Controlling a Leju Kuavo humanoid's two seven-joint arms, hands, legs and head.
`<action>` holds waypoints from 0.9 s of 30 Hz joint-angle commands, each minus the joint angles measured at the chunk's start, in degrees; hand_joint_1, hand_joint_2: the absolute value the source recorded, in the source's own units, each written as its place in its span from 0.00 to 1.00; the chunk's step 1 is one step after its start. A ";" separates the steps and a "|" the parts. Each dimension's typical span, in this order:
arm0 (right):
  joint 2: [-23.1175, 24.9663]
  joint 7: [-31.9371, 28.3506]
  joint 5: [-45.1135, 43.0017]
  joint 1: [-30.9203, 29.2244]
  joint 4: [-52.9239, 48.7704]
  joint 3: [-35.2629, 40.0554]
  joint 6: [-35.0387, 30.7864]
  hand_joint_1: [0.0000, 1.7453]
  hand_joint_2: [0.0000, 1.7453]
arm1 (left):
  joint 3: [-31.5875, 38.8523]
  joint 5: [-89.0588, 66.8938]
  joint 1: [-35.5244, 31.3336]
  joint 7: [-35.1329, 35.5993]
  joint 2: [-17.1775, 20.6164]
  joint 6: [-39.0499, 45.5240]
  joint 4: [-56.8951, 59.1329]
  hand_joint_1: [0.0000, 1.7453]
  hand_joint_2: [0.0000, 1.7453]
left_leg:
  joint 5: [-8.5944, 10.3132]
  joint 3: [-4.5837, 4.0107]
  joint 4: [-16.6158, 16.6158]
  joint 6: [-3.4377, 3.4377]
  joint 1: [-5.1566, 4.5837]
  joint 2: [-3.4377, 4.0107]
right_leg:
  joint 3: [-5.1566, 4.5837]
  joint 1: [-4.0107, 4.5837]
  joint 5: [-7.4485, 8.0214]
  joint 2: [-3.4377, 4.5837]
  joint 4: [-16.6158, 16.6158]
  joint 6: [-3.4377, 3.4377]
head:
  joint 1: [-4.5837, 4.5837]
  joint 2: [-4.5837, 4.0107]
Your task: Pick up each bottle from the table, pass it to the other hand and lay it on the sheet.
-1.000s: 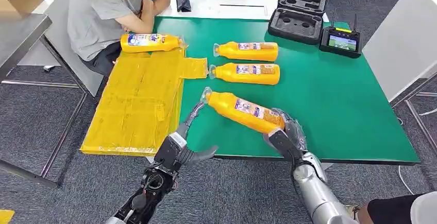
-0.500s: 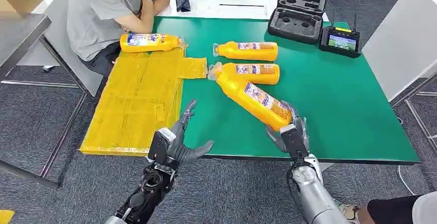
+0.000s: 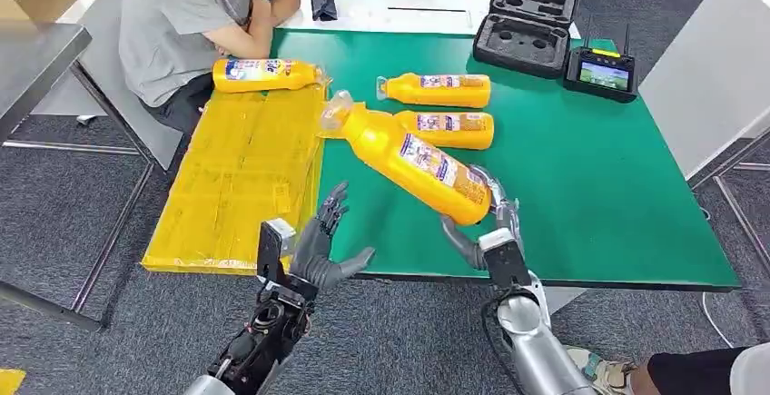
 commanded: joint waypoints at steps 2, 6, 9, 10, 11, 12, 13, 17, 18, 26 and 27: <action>1.66 -0.09 -1.61 1.21 -5.86 5.82 1.57 1.00 1.00 | 2.85 4.19 -3.53 0.01 0.52 -3.71 6.56 0.00 1.00 | -0.05 0.08 0.02 -0.08 0.06 0.09 | 0.05 0.07 -0.03 0.05 0.01 -0.10 | 0.00 0.00; 2.23 -0.09 -1.94 1.35 -4.56 6.81 2.37 1.00 1.00 | 3.51 5.19 -3.44 -0.25 0.99 -4.34 5.58 0.00 1.00 | -0.11 0.17 0.06 -0.12 0.08 0.18 | 0.10 0.11 -0.06 0.14 0.05 -0.14 | 0.00 -0.02; 2.33 -0.09 -1.82 1.44 -4.34 7.10 2.28 1.00 1.00 | 3.92 5.55 -3.55 -0.53 1.14 -4.42 5.23 0.00 1.00 | -0.06 0.12 0.02 -0.08 0.08 0.16 | 0.05 0.09 -0.02 0.12 0.02 -0.10 | 0.00 -0.02; 2.33 -0.09 -1.82 1.44 -4.34 7.10 2.28 1.00 1.00 | 3.92 5.55 -3.55 -0.53 1.14 -4.42 5.23 0.00 1.00 | -0.12 0.17 0.08 -0.11 0.08 0.18 | 0.10 0.10 -0.07 0.13 0.07 -0.14 | -0.02 0.00; 2.23 -0.09 -1.76 1.57 -4.22 7.31 2.31 1.00 1.00 | 4.58 6.63 -3.69 -0.32 1.24 -5.37 5.10 0.00 1.00 | -0.06 0.12 0.02 -0.08 0.07 0.12 | 0.07 0.08 -0.04 0.08 0.03 -0.10 | 0.00 0.00; 2.11 -0.09 -1.59 1.59 -4.07 7.50 1.98 1.00 1.00 | 4.90 7.18 -3.75 -0.05 1.28 -5.69 5.16 0.00 1.00 | -0.12 0.17 0.08 -0.10 0.08 0.18 | 0.10 0.10 -0.07 0.13 0.07 -0.13 | 0.00 0.00; 2.18 -0.09 -1.65 1.52 -3.48 7.41 1.62 1.00 1.00 | 5.69 8.29 -3.86 0.35 1.44 -6.16 5.32 0.00 1.00 | -0.07 0.13 0.03 -0.08 0.07 0.14 | 0.09 0.08 -0.04 0.09 0.03 -0.10 | 0.00 0.00; 1.93 -0.09 -1.98 1.54 -2.78 7.46 2.30 1.00 1.00 | 7.78 12.43 -4.08 2.47 2.06 -9.62 6.34 0.00 1.00 | -0.07 0.17 0.00 -0.10 0.05 0.17 | 0.11 0.06 -0.04 0.13 0.01 -0.12 | 0.00 0.00; 1.91 -0.09 -1.98 1.59 -2.78 7.46 2.30 1.00 1.00 | 7.85 12.56 -4.11 2.53 2.10 -9.67 6.43 0.00 1.00 | -0.04 0.13 -0.01 -0.08 0.05 0.13 | 0.08 0.06 -0.02 0.10 -0.01 -0.10 | 0.00 0.00; 0.61 -0.09 -2.08 -0.70 0.34 7.45 0.69 1.00 1.00 | 7.84 14.97 -3.88 3.10 3.03 -13.13 4.16 0.00 1.00 | -0.04 0.13 0.00 -0.07 0.04 0.15 | 0.07 0.05 -0.01 0.11 0.01 -0.09 | 0.00 0.00; 0.49 -0.09 -2.36 -0.89 0.68 7.11 1.14 1.00 1.00 | 7.80 15.21 -3.66 3.31 3.12 -13.55 3.63 0.00 1.00 | -0.09 0.17 0.05 -0.10 0.05 0.21 | 0.10 0.07 -0.04 0.16 0.05 -0.12 | -0.02 0.00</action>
